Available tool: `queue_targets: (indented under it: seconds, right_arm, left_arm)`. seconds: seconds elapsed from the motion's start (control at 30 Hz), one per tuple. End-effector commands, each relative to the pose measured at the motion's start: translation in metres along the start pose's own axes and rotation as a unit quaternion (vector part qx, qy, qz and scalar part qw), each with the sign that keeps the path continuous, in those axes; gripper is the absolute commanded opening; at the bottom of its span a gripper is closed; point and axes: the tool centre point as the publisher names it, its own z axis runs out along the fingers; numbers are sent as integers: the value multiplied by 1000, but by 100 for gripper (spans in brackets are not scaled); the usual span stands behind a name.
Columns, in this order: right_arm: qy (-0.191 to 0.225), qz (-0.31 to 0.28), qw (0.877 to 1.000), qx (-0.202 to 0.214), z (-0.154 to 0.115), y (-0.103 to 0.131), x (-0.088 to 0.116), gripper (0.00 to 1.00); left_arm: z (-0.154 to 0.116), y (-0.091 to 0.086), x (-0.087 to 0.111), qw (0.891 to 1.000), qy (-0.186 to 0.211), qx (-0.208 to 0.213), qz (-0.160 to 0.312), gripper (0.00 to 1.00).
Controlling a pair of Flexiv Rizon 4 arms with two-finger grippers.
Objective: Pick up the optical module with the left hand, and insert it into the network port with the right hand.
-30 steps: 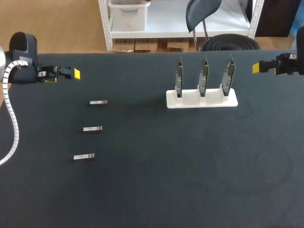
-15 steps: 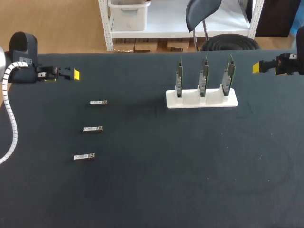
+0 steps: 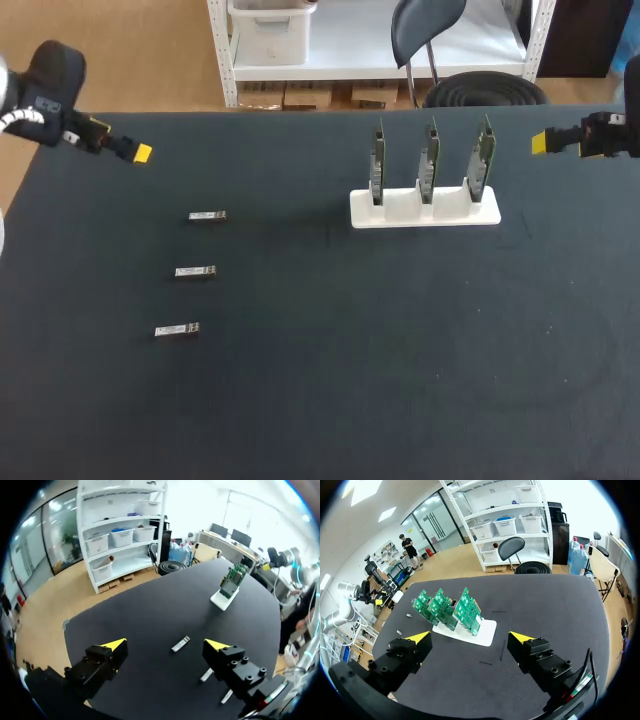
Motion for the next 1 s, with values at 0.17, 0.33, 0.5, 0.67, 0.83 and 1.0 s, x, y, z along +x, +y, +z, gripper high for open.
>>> queue_targets:
  seconds: [0.17, 0.33, 0.5, 0.67, 0.83, 1.0]
  right_arm:
    - [-1, 0, 1000, 3, -2, 2, 1, 100]
    - [-1, 0, 1000, 3, -2, 2, 1, 100]
    - [-1, 0, 1000, 3, -2, 2, 1, 100]
    - [-1, 0, 1000, 3, -2, 2, 1, 100]
    - [-1, 0, 1000, 3, -2, 2, 1, 100]
    - [-1, 0, 1000, 3, -2, 2, 1, 100]
  left_arm:
    - [35, 12, -6, 947, 166, 32, 274, 100]
    - [51, -1, 5, 904, 203, 38, 375, 100]
    - [66, -13, 17, 880, 221, 31, 419, 100]
    - [76, -21, 27, 867, 243, 31, 435, 100]
    - [90, -24, 34, 861, 272, 24, 429, 100]
    - [98, -24, 34, 855, 314, 34, 411, 100]
